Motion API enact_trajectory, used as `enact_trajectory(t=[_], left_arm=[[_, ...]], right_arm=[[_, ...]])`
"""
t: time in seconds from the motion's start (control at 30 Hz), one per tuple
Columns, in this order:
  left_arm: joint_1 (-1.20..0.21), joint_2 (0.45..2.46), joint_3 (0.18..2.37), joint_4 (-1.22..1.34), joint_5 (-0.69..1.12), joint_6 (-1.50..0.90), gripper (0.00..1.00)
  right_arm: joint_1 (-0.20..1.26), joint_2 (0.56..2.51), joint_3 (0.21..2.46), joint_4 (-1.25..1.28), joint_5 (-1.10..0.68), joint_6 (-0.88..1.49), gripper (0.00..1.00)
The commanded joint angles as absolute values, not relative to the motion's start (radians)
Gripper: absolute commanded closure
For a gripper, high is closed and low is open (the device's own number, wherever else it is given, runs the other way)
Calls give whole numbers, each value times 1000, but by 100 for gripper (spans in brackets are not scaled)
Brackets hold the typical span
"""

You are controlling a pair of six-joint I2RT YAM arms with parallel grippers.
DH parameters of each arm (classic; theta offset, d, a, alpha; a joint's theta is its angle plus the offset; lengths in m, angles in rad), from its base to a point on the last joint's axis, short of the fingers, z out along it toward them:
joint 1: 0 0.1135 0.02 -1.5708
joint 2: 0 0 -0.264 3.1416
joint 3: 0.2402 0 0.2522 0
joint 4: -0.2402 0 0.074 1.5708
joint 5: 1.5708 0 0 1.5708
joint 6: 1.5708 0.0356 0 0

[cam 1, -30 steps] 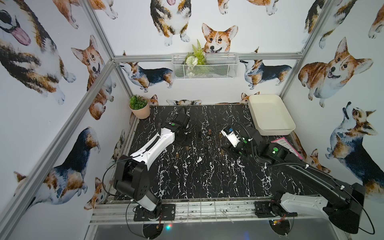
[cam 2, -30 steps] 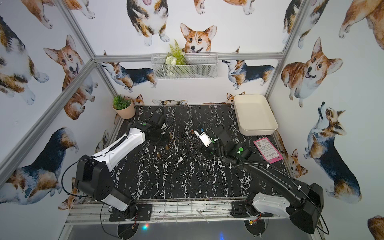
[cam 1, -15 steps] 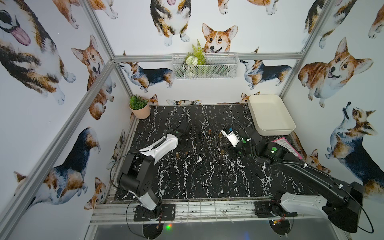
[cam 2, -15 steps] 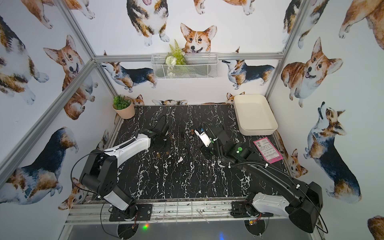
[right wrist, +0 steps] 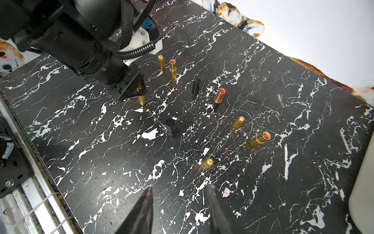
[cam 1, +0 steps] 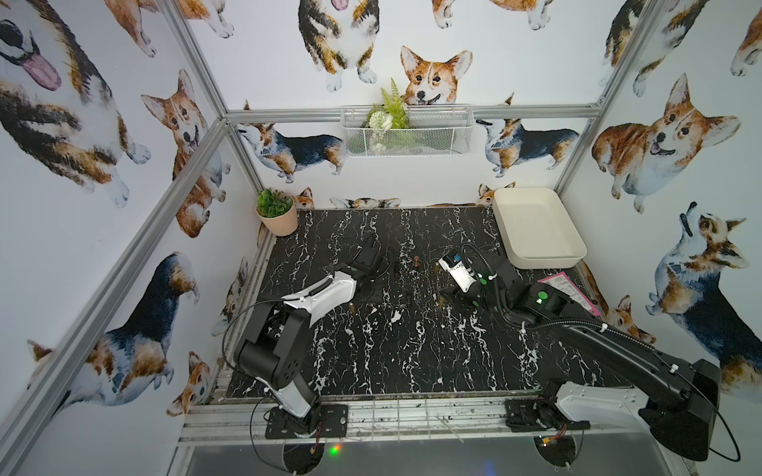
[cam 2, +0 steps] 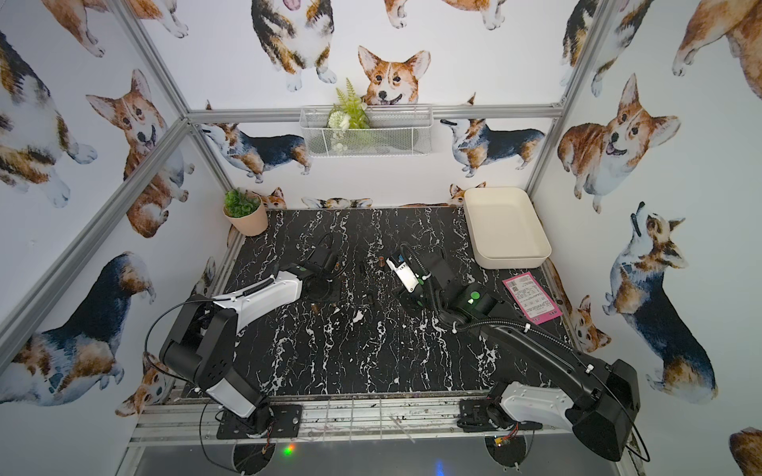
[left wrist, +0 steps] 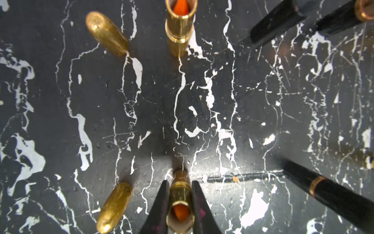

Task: Open the lipstick cap
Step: Place the lipstick at the center of the board.

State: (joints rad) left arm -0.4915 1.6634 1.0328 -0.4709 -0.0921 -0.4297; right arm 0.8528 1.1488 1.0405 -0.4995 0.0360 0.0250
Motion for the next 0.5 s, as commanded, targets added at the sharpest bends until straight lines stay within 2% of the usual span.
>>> enact_trajectory(t=[0.0, 0.47], left_arm=[[-496, 1693, 1035, -460, -123, -442, 83], [-502, 1667, 1025, -468, -124, -446, 80]], right_arm=[[853, 1146, 1036, -504, 47, 23, 54], [853, 1147, 1032, -502, 49, 24, 54]])
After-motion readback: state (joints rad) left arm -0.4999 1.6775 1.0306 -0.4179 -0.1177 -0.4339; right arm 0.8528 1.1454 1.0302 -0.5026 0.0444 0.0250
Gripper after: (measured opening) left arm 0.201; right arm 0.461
